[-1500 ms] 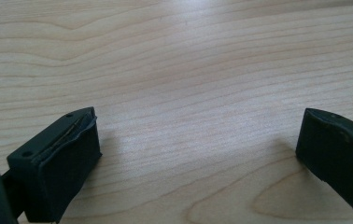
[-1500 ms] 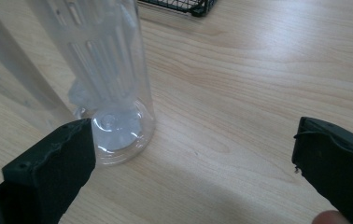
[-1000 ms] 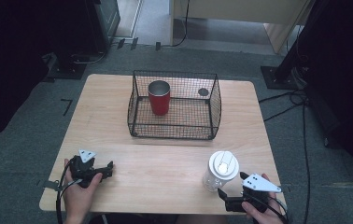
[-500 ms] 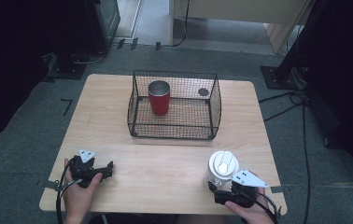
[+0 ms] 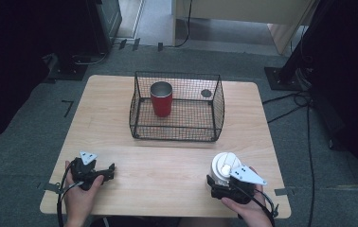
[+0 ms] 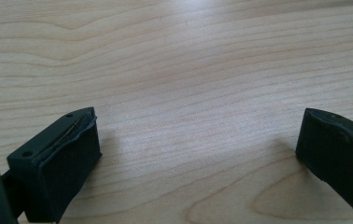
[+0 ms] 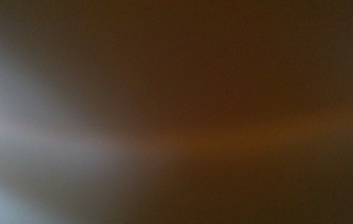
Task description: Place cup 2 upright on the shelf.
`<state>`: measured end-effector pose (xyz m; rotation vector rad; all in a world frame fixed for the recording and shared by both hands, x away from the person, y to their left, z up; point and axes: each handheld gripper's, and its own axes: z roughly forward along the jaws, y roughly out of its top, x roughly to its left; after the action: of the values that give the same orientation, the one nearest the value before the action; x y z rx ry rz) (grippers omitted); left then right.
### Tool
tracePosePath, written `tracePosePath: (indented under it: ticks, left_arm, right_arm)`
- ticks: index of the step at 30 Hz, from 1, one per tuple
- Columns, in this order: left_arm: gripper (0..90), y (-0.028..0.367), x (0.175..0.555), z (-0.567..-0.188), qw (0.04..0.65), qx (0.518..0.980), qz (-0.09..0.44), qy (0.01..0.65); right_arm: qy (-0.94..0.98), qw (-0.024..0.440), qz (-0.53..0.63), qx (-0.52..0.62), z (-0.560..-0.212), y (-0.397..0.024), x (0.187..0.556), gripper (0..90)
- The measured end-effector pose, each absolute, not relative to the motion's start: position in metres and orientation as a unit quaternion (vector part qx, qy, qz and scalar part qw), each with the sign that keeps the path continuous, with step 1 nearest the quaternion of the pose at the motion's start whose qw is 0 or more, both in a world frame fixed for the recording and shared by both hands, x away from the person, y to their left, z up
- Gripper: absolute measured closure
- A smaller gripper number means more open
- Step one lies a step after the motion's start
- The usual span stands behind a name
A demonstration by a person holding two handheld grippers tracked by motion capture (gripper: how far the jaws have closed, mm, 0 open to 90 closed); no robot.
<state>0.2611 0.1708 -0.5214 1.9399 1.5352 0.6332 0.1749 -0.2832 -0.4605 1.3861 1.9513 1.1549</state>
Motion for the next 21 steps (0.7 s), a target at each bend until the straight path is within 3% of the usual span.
tracePosePath:
  ticks: [4,21]
  left_arm:
    - [0.2,0.1708,0.2611,-0.5214,0.290,0.727,0.237,0.575]
    - [0.2,0.1709,0.2611,-0.5214,0.290,0.727,0.237,0.575]
  right_arm:
    - [0.701,0.246,0.437,0.506,-0.4570,-0.2823,0.1749,14.0]
    - [0.701,0.274,0.436,0.493,-0.4510,-0.2832,0.1685,16.2]
